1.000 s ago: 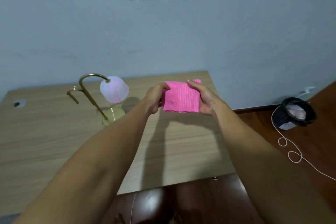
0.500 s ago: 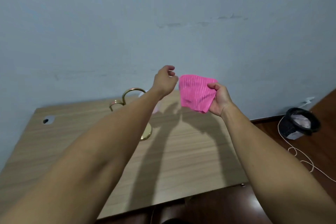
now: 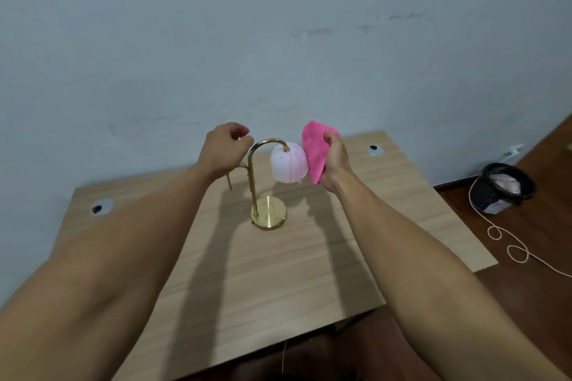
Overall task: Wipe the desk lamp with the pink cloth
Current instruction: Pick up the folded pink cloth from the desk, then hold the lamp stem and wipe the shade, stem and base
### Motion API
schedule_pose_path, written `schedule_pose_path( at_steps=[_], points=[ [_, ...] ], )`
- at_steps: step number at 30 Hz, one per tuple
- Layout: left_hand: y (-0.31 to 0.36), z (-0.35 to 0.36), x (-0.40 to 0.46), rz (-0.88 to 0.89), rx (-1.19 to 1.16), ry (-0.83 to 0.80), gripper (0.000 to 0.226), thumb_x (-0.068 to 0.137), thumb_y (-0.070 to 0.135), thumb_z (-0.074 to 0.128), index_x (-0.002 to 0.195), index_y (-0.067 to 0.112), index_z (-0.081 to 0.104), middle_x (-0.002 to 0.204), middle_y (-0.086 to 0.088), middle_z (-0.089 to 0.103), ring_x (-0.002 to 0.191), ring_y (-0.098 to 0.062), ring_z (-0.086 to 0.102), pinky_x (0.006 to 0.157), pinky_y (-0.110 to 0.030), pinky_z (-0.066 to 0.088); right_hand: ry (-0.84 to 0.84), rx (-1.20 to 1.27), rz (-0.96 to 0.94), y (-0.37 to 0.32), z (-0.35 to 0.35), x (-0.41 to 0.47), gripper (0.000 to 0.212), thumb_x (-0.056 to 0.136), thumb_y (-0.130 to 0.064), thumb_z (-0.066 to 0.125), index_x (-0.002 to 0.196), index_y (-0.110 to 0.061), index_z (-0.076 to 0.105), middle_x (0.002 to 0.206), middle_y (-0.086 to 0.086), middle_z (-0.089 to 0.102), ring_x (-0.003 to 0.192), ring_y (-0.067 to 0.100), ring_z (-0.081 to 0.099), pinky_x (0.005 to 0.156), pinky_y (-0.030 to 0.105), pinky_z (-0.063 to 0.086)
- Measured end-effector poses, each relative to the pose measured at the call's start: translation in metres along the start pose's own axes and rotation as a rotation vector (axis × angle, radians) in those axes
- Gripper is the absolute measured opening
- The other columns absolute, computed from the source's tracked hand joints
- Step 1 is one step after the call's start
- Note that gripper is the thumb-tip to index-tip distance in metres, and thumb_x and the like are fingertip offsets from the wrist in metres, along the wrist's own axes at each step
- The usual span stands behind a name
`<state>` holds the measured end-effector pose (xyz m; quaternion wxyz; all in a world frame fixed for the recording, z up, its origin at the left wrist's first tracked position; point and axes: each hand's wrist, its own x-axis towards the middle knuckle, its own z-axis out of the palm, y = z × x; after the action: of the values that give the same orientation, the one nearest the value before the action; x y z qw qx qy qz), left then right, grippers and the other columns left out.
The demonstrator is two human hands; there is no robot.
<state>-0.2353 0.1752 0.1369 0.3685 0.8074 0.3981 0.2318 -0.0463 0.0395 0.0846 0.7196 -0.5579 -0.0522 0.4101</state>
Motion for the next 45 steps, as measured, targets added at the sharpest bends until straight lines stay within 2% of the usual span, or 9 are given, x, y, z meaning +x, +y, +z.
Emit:
schedule_pose_path(
  at_steps=[11,17,22,24,27,32,35,39,45],
  points=[
    [-0.026,0.021,0.001,0.151,0.160,-0.102,0.020,0.091,0.036,0.060,0.090,0.021,0.074,0.081,0.000,0.073,0.087,-0.026,0.067,0.082,-0.041,0.054,-0.009,-0.571,-0.473,0.059,0.029,-0.017,0.039,0.104,-0.052,0.036,0.133,-0.053,0.063,0.160,-0.007,0.038,0.153,0.007,0.028,0.123,0.041,0.030],
    [-0.030,0.026,-0.001,0.211,0.177,-0.069,0.023,0.095,0.030,0.057,0.081,0.015,0.067,0.071,-0.002,0.060,0.076,-0.031,0.058,0.071,-0.045,0.050,0.085,-0.426,-0.252,0.050,0.032,-0.013,0.049,0.091,-0.049,0.032,0.120,-0.046,0.071,0.128,0.004,0.068,0.115,0.034,0.066,0.050,0.027,0.048],
    [-0.029,0.027,0.000,0.228,0.212,-0.055,0.022,0.096,0.031,0.056,0.082,0.017,0.067,0.077,-0.003,0.061,0.079,-0.030,0.058,0.070,-0.043,0.049,-0.053,-0.566,-0.516,0.057,0.035,-0.015,0.044,0.106,-0.037,0.036,0.142,-0.035,0.061,0.157,-0.010,0.047,0.152,0.007,0.029,0.114,0.018,0.030],
    [-0.028,0.027,-0.001,0.223,0.216,-0.059,0.022,0.095,0.031,0.056,0.081,0.018,0.067,0.077,-0.003,0.061,0.079,-0.030,0.058,0.070,-0.044,0.050,-0.009,-0.541,-0.530,0.071,0.026,-0.011,0.043,0.108,-0.037,0.035,0.144,-0.036,0.059,0.156,-0.010,0.049,0.151,0.012,0.034,0.107,0.008,0.037],
    [-0.027,0.027,-0.001,0.210,0.222,-0.068,0.022,0.096,0.030,0.056,0.083,0.017,0.068,0.078,-0.004,0.062,0.080,-0.030,0.059,0.071,-0.043,0.050,0.172,-0.375,-0.288,0.080,0.017,-0.008,0.050,0.088,-0.061,0.036,0.122,-0.043,0.068,0.130,0.006,0.068,0.121,0.045,0.063,0.083,0.048,0.059],
    [-0.026,0.023,0.003,0.199,0.220,-0.095,0.021,0.094,0.030,0.059,0.087,0.016,0.072,0.080,-0.007,0.064,0.081,-0.031,0.060,0.072,-0.045,0.051,0.082,-0.508,-0.530,0.071,0.039,-0.014,0.048,0.103,-0.042,0.034,0.149,-0.041,0.052,0.158,-0.009,0.046,0.146,0.009,0.041,0.116,0.035,0.040],
    [-0.026,0.024,0.003,0.198,0.213,-0.103,0.020,0.094,0.030,0.059,0.086,0.016,0.072,0.079,-0.008,0.064,0.080,-0.032,0.060,0.073,-0.047,0.052,0.112,-0.508,-0.541,0.092,0.032,-0.004,0.051,0.104,-0.049,0.032,0.153,-0.039,0.047,0.163,-0.008,0.039,0.139,-0.010,0.039,0.108,0.017,0.041],
    [-0.025,0.022,0.006,0.186,0.204,-0.122,0.020,0.094,0.029,0.059,0.086,0.016,0.073,0.078,-0.010,0.066,0.079,-0.033,0.062,0.075,-0.050,0.054,0.292,-0.348,-0.317,0.093,0.033,-0.003,0.072,0.089,-0.067,0.031,0.153,-0.038,0.044,0.150,0.002,0.054,0.136,0.026,0.052,0.112,0.053,0.047],
    [-0.024,0.021,0.005,0.191,0.205,-0.129,0.020,0.093,0.029,0.059,0.085,0.017,0.073,0.076,-0.011,0.066,0.077,-0.033,0.062,0.073,-0.048,0.054,0.237,-0.438,-0.524,0.104,0.040,-0.009,0.051,0.100,-0.053,0.033,0.151,-0.051,0.040,0.161,0.001,0.041,0.146,0.027,0.044,0.115,0.054,0.043]
  ],
)
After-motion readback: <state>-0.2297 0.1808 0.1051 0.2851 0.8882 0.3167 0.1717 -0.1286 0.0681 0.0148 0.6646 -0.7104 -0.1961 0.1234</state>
